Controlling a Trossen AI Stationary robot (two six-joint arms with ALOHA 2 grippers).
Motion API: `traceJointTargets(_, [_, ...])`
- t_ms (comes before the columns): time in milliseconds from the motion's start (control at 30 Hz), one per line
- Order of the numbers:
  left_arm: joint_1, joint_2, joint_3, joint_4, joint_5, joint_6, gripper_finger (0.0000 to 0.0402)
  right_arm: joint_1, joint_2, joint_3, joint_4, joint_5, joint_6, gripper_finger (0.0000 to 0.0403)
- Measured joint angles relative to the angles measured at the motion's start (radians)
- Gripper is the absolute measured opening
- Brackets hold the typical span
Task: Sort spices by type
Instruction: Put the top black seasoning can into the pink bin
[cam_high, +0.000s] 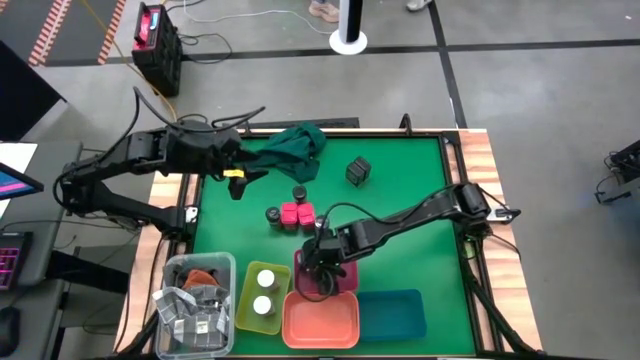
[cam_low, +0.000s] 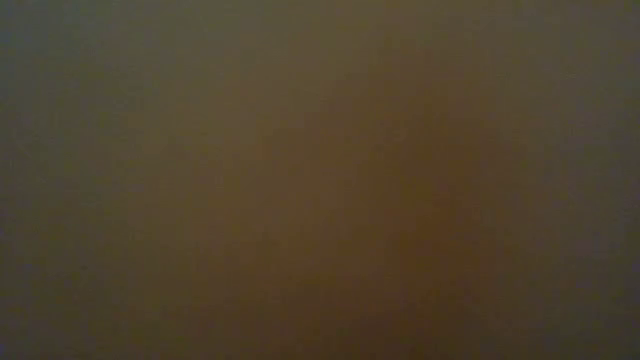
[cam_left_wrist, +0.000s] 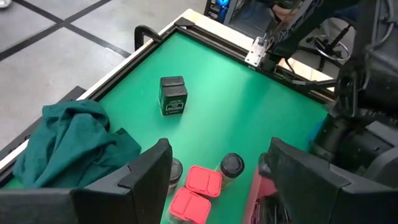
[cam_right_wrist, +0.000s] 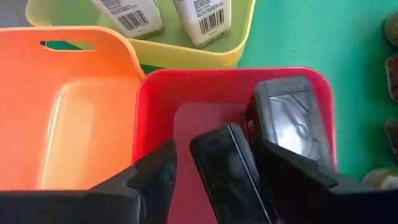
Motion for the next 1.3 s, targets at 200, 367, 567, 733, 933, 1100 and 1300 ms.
traceJointTargets(200, [0.000,0.000,0.000,-0.015,0.000,0.016,0.0254,-0.007,-0.019,0.102,-0.170,-0.001,-0.048,0.0260])
traceJointTargets(367, [0.000,0.000,0.000,-0.016,0.000,0.014,0.0254,-0.012,-0.022,0.144,-0.398,-0.001,-0.069,0.0260])
traceJointTargets(567, [0.000,0.000,0.000,-0.015,0.000,0.027,0.0254,-0.007,-0.008,0.081,-0.438,-0.001,-0.110,0.0260])
traceJointTargets(733, [0.000,0.000,0.000,-0.015,0.000,0.013,0.0254,-0.005,-0.007,-0.006,-0.367,-0.048,-0.143,0.0260])
traceJointTargets(933, [0.000,0.000,0.000,-0.015,0.000,0.004,0.0254,-0.014,-0.008,-0.008,-0.280,-0.090,-0.135,0.0260])
traceJointTargets(1100, [0.000,0.000,0.000,-0.015,0.000,0.000,0.0254,-0.014,-0.008,-0.008,-0.215,-0.120,-0.121,0.0260])
traceJointTargets(1300, [0.000,0.000,0.000,-0.015,-0.017,0.006,0.0254,-0.012,-0.008,-0.008,-0.163,-0.171,-0.095,0.0260])
